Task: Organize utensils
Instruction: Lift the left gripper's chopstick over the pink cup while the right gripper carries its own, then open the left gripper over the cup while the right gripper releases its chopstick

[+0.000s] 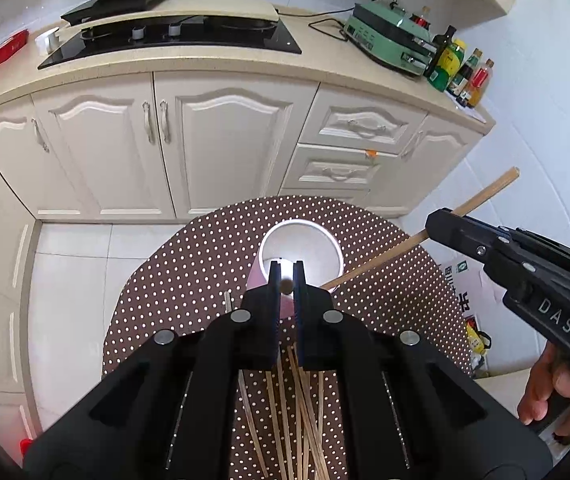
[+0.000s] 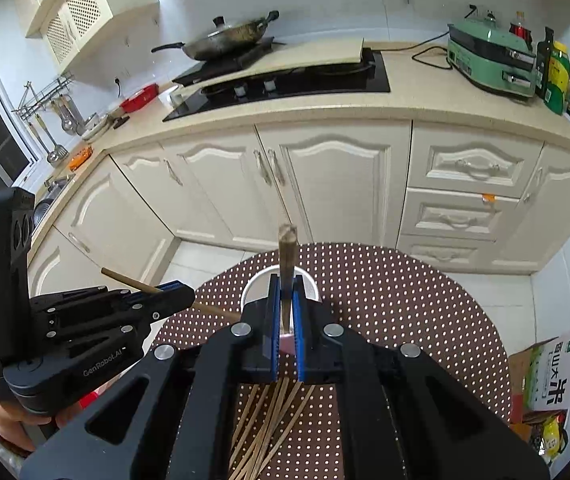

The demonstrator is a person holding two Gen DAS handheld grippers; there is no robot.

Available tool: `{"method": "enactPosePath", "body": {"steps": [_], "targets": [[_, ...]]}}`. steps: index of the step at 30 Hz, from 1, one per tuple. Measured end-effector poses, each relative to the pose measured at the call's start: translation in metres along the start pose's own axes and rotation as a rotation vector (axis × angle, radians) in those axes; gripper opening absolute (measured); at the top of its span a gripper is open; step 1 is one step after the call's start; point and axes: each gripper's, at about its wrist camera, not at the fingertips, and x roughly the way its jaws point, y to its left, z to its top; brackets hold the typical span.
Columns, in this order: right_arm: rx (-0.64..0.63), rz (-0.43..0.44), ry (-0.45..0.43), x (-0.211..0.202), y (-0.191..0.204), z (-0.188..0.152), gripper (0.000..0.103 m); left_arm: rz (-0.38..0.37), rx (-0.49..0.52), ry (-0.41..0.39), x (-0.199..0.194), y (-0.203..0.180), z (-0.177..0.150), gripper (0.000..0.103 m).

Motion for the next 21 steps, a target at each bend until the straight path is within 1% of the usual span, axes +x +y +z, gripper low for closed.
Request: {"method": "enactPosePath", "body": {"steps": [8, 10, 17, 18, 20, 21], "targets": [[0.031, 0.019, 0.057, 0.013, -0.002, -0.012, 0.005, 0.002, -0.006, 0.028, 0.005, 0.0, -0.004, 0.007], [0.042, 0.024, 0.066, 0.015, -0.002, -0.014, 0.008, 0.005, -0.011, 0.038, 0.005, 0.001, -0.005, 0.007], [0.061, 0.035, 0.069, 0.014, -0.001, -0.016, 0.008, -0.001, -0.022, 0.045, 0.002, 0.001, -0.009, 0.007], [0.064, 0.033, 0.068, 0.013, -0.001, -0.016, 0.009, 0.001, -0.025, 0.046, 0.001, 0.002, -0.01, 0.007], [0.07, 0.029, 0.063, 0.011, -0.002, -0.017, 0.014, 0.006, -0.033, 0.047, 0.0, 0.004, -0.011, 0.007], [0.075, 0.024, 0.06, 0.009, -0.003, -0.018, 0.02, 0.008, -0.038, 0.048, -0.001, 0.005, -0.012, 0.01]]}}
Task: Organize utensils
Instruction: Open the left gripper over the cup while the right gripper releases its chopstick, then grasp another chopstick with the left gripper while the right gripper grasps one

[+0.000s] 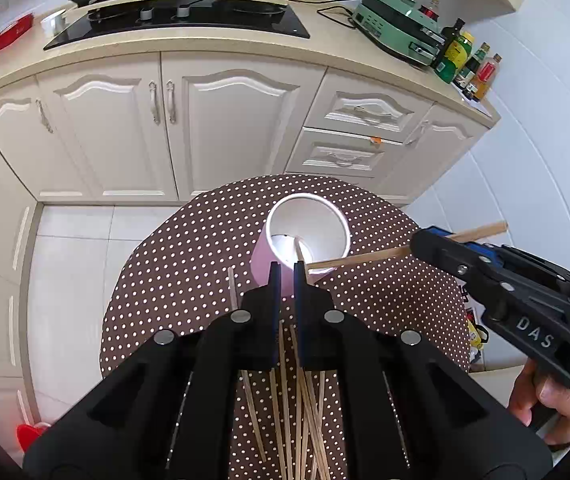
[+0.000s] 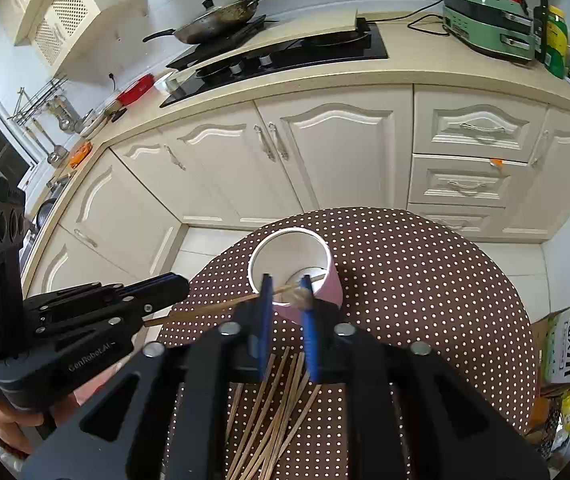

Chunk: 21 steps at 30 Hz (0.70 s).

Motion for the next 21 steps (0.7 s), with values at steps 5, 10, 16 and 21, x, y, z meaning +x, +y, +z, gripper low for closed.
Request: {"method": "enactPosePath", "body": {"steps": [5, 10, 16, 21], "targets": [[0.019, -0.007, -0.005, -0.006, -0.006, -0.008, 0.028, 0.011, -0.031, -0.041, -0.013, 0.011, -0.01, 0.06], [0.034, -0.008, 0.012, -0.008, -0.012, -0.022, 0.03, 0.003, -0.046, -0.031, -0.015, 0.021, -0.021, 0.06], [0.039, -0.008, 0.065, 0.001, -0.015, -0.044, 0.03, -0.018, -0.056, -0.024, -0.009, 0.032, -0.042, 0.06], [0.058, 0.001, 0.138, 0.02, -0.016, -0.064, 0.03, 0.007, -0.102, 0.028, 0.01, 0.046, -0.062, 0.06]]}}
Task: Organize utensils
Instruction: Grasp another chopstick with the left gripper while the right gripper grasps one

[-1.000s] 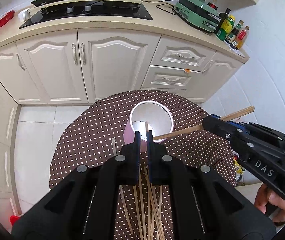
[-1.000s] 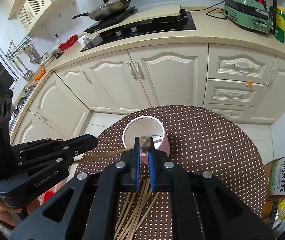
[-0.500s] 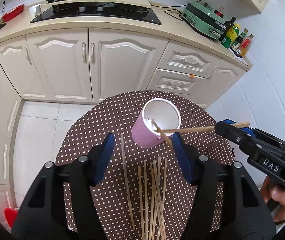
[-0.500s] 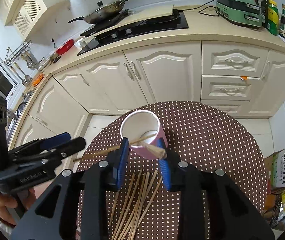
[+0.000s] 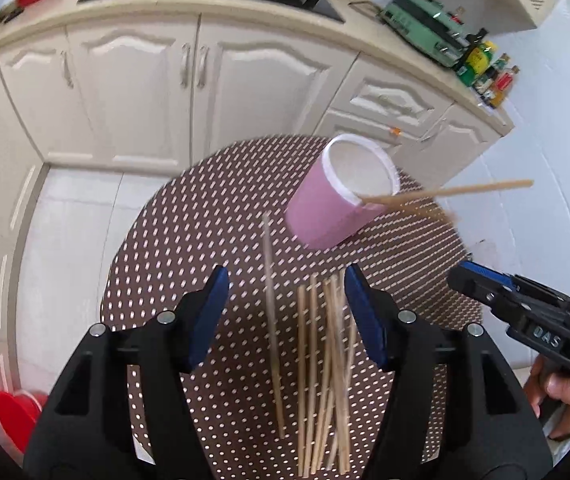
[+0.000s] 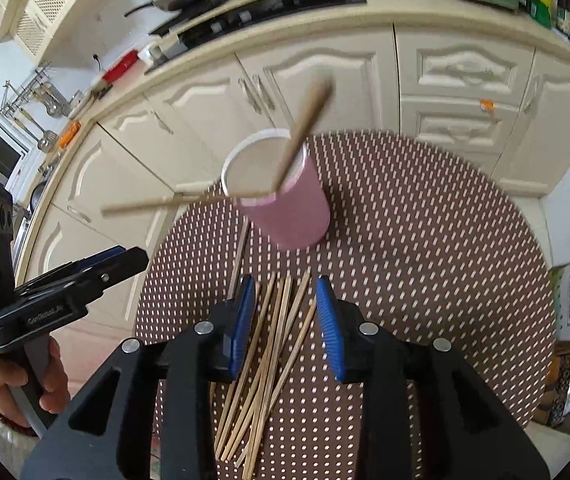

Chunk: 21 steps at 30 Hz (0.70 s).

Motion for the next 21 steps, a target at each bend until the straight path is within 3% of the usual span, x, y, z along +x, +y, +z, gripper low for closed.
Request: {"method": "enactPosePath", "body": {"steps": [13, 17, 21], "targets": [[0.086, -0.003, 0.176, 0.067, -0.017, -0.024, 0.03, 0.089, 0.004, 0.238, 0.096, 0.01, -0.024, 0.06], [0.131, -0.013, 0.223, 0.083, -0.026, -0.027, 0.03, 0.108, 0.012, 0.277, 0.12, 0.012, -0.02, 0.06], [0.148, -0.019, 0.266, 0.097, -0.031, -0.026, 0.03, 0.127, 0.047, 0.264, 0.13, 0.008, -0.009, 0.06]]}}
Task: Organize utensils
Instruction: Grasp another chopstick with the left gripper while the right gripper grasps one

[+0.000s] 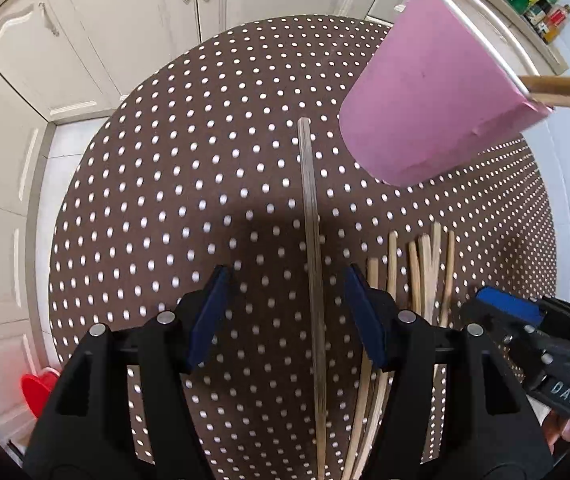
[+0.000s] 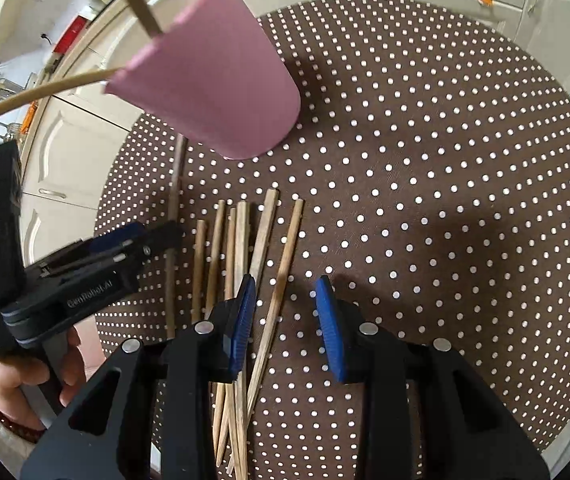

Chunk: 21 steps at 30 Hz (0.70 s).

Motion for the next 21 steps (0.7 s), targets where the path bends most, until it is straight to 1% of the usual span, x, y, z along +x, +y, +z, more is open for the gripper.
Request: {"method": "enactPosePath", "body": {"steps": [4, 8, 11, 12, 13, 14, 16, 17, 18, 19, 20, 21], "targets": [[-0.012, -0.014, 0.019, 0.009, 0.004, 0.004, 0.025, 0.02, 0.018, -0.007, 0.003, -0.002, 0.008, 0.06], [-0.049, -0.058, 0.019, 0.015, 0.013, 0.01, 0.02, 0.08, 0.059, -0.03, 0.008, -0.01, 0.013, 0.059], [-0.087, -0.096, 0.018, 0.018, 0.021, 0.013, 0.018, 0.124, 0.079, -0.04, 0.009, -0.02, 0.017, 0.056], [-0.101, -0.109, 0.019, 0.019, 0.024, 0.013, 0.018, 0.131, 0.082, -0.043, 0.01, -0.022, 0.019, 0.054], [-0.111, -0.118, 0.019, 0.02, 0.028, 0.012, 0.018, 0.133, 0.082, -0.045, 0.01, -0.024, 0.02, 0.049], [-0.126, -0.132, 0.017, 0.021, 0.031, 0.012, 0.018, 0.134, 0.08, -0.048, 0.01, -0.027, 0.022, 0.046], [-0.148, -0.154, 0.01, 0.023, 0.038, 0.011, 0.018, 0.145, 0.078, -0.051, 0.011, -0.029, 0.026, 0.036], [-0.158, -0.162, 0.006, 0.024, 0.042, 0.01, 0.017, 0.148, 0.076, -0.053, 0.01, -0.031, 0.029, 0.034], [-0.168, -0.173, 0.002, 0.025, 0.045, 0.009, 0.014, 0.148, 0.072, -0.055, 0.009, -0.025, 0.025, 0.031], [-0.171, -0.177, 0.0, 0.028, 0.054, 0.008, 0.011, 0.145, 0.061, -0.056, 0.008, -0.023, 0.025, 0.025], [-0.171, -0.176, 0.001, 0.035, 0.052, 0.011, 0.01, 0.144, 0.056, -0.055, 0.008, -0.019, 0.028, 0.023], [-0.166, -0.164, 0.002, 0.036, 0.051, 0.011, 0.01, 0.141, 0.051, -0.053, 0.007, -0.018, 0.028, 0.016]]}}
